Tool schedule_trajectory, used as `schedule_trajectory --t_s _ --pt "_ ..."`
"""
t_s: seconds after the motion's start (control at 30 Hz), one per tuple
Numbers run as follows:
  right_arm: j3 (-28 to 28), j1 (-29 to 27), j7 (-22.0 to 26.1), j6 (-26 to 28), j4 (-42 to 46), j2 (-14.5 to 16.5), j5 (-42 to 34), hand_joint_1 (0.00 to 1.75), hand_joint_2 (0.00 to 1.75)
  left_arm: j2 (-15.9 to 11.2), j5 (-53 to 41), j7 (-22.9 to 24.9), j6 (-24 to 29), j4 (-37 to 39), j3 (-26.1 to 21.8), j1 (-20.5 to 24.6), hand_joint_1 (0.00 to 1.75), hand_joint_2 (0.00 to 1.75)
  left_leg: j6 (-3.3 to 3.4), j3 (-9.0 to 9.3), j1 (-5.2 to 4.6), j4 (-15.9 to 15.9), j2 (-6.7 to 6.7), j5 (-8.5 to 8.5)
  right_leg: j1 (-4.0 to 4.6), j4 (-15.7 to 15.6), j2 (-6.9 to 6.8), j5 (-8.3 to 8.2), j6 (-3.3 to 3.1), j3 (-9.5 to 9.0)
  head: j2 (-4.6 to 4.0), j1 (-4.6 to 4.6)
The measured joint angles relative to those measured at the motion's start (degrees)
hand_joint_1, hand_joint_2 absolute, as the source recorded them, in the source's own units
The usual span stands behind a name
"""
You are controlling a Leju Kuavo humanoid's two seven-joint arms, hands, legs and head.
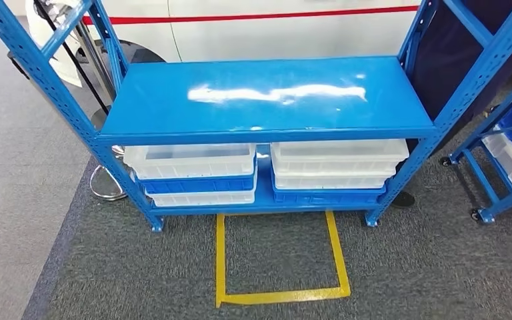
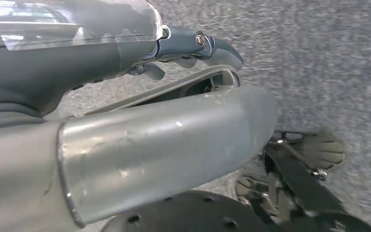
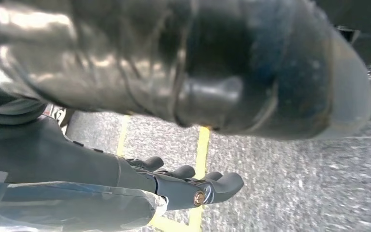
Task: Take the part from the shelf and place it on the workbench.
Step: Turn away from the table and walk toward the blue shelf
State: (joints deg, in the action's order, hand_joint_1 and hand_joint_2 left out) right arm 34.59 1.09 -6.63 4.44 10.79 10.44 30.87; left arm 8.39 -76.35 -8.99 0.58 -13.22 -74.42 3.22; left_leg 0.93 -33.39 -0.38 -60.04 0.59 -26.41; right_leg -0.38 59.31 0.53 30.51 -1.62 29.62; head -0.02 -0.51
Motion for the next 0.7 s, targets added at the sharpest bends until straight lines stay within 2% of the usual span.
schedule_trajectory --t_s 0.07,0.13,0.17,0.2,0.27,0.3,0.33,0.37,0.43,0.47,0.5,0.53,0.63,0.67,0.7 --pt "0.0 0.1 0.0 0.0 0.0 0.1 0.2 0.00 0.00 0.0 -0.1 0.0 0.0 0.0 0.0 0.0 0.00 0.00 0.51 0.67 -0.28 1.4 -0.03 -0.23 -0.04 -0.3 0.01 0.20 0.63 -0.17 0.00 0.01" --pt "0.0 0.2 -0.1 0.0 0.0 0.2 0.4 0.00 0.00 0.0 -0.1 0.1 0.0 0.0 0.0 0.0 0.00 0.00 0.85 1.35 0.03 2.3 -0.07 0.00 -0.06 -0.2 -0.13 0.63 1.25 -0.48 0.00 -0.01" --pt "0.0 0.2 -0.1 -0.1 0.0 0.2 0.5 0.00 0.00 0.0 -0.1 0.1 0.0 0.0 0.0 -0.1 0.00 0.00 1.08 1.78 0.23 2.9 -0.06 0.08 -0.03 1.0 -0.19 1.39 1.54 -0.03 0.00 -0.02" --pt "0.0 0.2 -0.1 -0.1 0.0 0.2 0.6 0.00 0.00 0.0 -0.2 0.1 0.0 0.0 0.0 0.0 0.00 0.00 1.32 2.18 0.43 3.3 -0.03 0.09 -0.02 3.4 -0.24 2.63 1.79 1.13 0.00 -0.03" --pt "0.0 0.2 -0.1 -0.1 0.0 0.2 0.7 0.00 0.00 0.0 -0.2 0.2 0.0 0.0 0.0 0.0 0.00 0.00 1.69 2.52 0.37 3.5 0.00 -0.29 -0.15 10.7 -0.25 5.55 2.13 5.53 0.00 -0.04" --pt "0.0 0.1 -0.1 -0.1 0.0 0.2 0.8 0.00 0.00 0.0 -0.3 0.2 0.0 0.0 0.0 0.1 0.00 0.00 1.75 2.72 0.35 3.4 0.00 -0.56 -0.23 13.8 -0.26 6.17 2.28 7.65 0.00 -0.03" --pt "0.0 0.1 -0.1 -0.1 0.0 0.1 0.8 0.00 0.00 0.0 -0.4 0.2 0.0 0.0 0.0 0.1 0.00 0.00 1.75 3.06 0.34 3.4 -0.01 -0.89 -0.32 15.2 -0.27 5.63 2.40 8.94 0.00 -0.03" --pt "0.0 0.1 -0.1 -0.1 0.0 0.1 0.9 0.00 0.00 0.0 -0.4 0.2 0.0 0.0 0.0 0.0 0.00 0.00 1.67 3.53 0.37 3.4 -0.05 -1.26 -0.39 14.4 -0.30 3.90 2.46 9.08 0.00 -0.04" --pt "0.0 -0.1 -0.1 -0.1 0.0 0.1 0.9 0.00 0.00 0.1 -0.5 0.2 -0.1 0.0 0.0 -0.1 0.00 0.00 1.28 4.59 0.43 3.3 -0.11 -2.17 -0.47 7.7 -0.45 -1.09 2.32 6.64 0.00 -0.04" --pt "0.0 -0.1 -0.1 -0.1 0.0 0.0 1.0 0.00 0.00 0.1 -0.5 0.2 -0.2 0.0 0.0 -0.1 0.00 0.00 0.95 4.94 0.33 3.1 -0.12 -2.70 -0.39 4.2 -0.53 -2.62 2.15 5.14 0.00 -0.05" --pt "0.0 -0.2 0.0 -0.1 0.0 0.0 1.0 0.00 0.00 0.2 -0.5 0.2 -0.2 0.0 0.0 0.0 0.00 0.00 0.61 5.10 0.24 2.9 -0.10 -3.11 -0.33 1.9 -0.56 -3.29 1.87 4.13 0.00 -0.03" --pt "0.0 -0.1 0.0 -0.1 0.0 0.0 1.0 0.00 0.00 0.2 -0.5 0.2 -0.2 0.0 0.0 0.0 0.00 0.00 0.27 5.15 0.14 2.9 -0.07 -3.44 -0.22 0.9 -0.55 -3.12 1.55 3.65 0.00 -0.03" --pt "0.0 0.0 0.0 -0.1 0.0 0.0 1.1 0.00 0.00 0.2 -0.5 0.1 -0.2 0.0 0.0 0.3 0.00 0.00 -0.60 5.50 0.12 2.6 -0.02 -4.23 -0.28 0.3 -0.41 -2.43 0.57 3.12 0.00 -0.02" --pt "0.0 -0.1 0.0 -0.2 0.0 0.0 1.1 0.00 0.00 0.2 -0.6 0.1 -0.2 0.0 0.0 0.3 0.00 0.00 -0.95 5.17 0.19 1.4 -0.05 -4.95 -0.39 0.1 -0.45 -2.27 0.27 2.79 0.00 -0.01" --pt "0.0 -0.1 0.0 -0.2 0.0 0.0 1.2 0.00 0.00 0.1 -0.6 0.0 -0.2 0.0 0.0 0.3 0.00 0.00 -1.32 4.10 0.31 -1.0 -0.10 -6.19 -0.51 0.0 -0.50 -2.11 -0.01 2.44 0.00 -0.01"
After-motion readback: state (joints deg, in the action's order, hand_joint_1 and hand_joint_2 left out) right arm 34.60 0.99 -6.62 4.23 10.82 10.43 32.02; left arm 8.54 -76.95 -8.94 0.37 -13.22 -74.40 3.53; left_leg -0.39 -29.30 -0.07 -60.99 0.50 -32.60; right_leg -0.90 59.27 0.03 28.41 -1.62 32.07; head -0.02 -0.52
